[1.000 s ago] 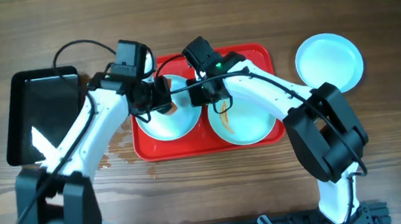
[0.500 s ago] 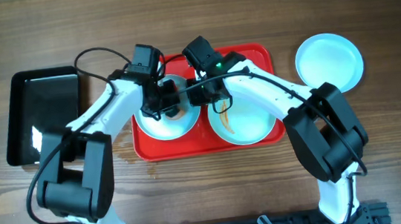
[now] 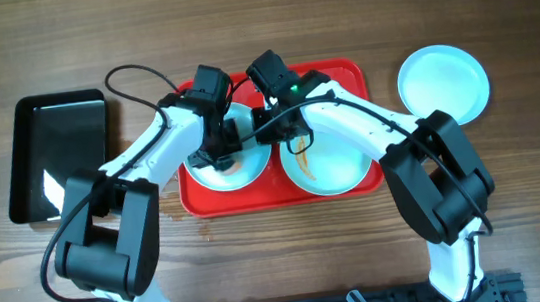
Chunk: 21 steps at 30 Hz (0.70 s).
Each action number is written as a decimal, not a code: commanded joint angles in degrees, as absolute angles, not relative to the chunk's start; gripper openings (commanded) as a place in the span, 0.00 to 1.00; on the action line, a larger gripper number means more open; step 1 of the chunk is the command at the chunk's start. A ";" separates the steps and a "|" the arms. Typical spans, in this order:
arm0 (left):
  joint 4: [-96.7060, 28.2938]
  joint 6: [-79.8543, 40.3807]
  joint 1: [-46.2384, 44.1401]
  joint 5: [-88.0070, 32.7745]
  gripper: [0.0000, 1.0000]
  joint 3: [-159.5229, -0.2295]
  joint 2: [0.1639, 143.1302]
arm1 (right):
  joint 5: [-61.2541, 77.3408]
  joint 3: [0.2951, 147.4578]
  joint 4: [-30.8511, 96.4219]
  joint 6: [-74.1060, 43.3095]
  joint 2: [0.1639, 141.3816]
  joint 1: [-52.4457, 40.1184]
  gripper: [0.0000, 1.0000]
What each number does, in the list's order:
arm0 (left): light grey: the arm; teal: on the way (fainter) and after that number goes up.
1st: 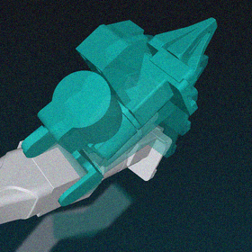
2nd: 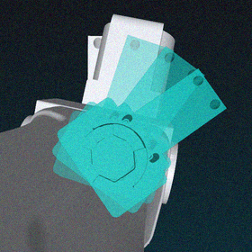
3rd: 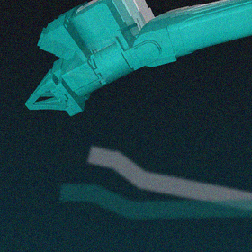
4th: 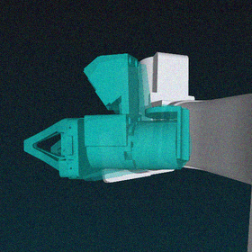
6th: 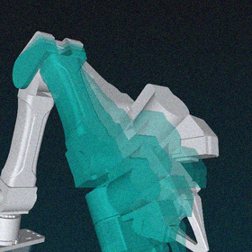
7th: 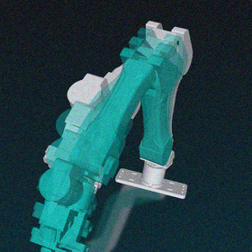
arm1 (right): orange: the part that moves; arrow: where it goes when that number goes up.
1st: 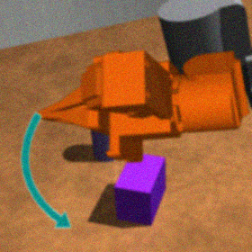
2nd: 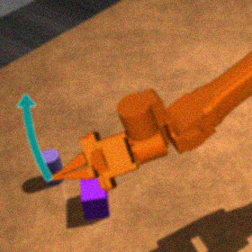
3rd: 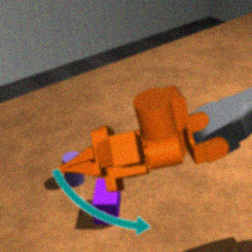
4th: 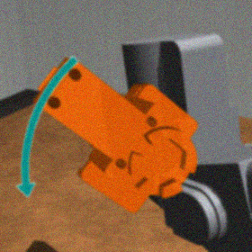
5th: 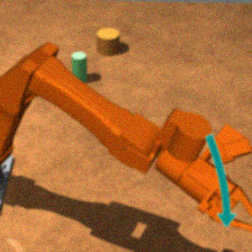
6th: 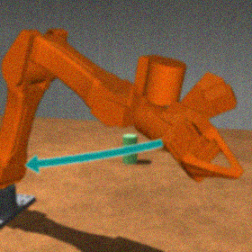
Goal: Clean dirty plates on tray and stack at the side
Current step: 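Scrub the plate again with the sponge in the left gripper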
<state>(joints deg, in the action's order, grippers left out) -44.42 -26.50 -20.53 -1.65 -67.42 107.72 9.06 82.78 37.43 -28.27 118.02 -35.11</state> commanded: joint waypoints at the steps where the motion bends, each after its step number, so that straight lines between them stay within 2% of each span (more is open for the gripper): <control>1: -49.17 -27.51 -20.01 12.19 0.04 -66.32 109.67 | 9.41 83.11 36.71 -28.64 118.19 -35.27 0.04; 7: -53.45 -27.51 -18.94 14.90 0.04 -66.92 109.38 | 8.99 83.11 36.80 -28.64 118.19 -35.27 0.04; 13: -59.11 -31.40 -18.83 24.45 0.04 -71.05 108.79 | 8.99 83.11 36.80 -28.67 118.19 -35.27 0.04; 17: -58.63 -31.38 -18.94 22.70 0.04 -74.46 107.07 | 8.99 83.11 36.77 -28.64 118.19 -35.27 0.04; 21: -53.93 -29.58 -19.00 15.29 0.04 -75.46 105.27 | 8.99 83.11 36.88 -28.64 118.19 -35.27 0.04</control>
<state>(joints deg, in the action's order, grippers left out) -56.77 -29.91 -19.00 19.59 -73.52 108.09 10.00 82.74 37.04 -28.29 118.02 -35.35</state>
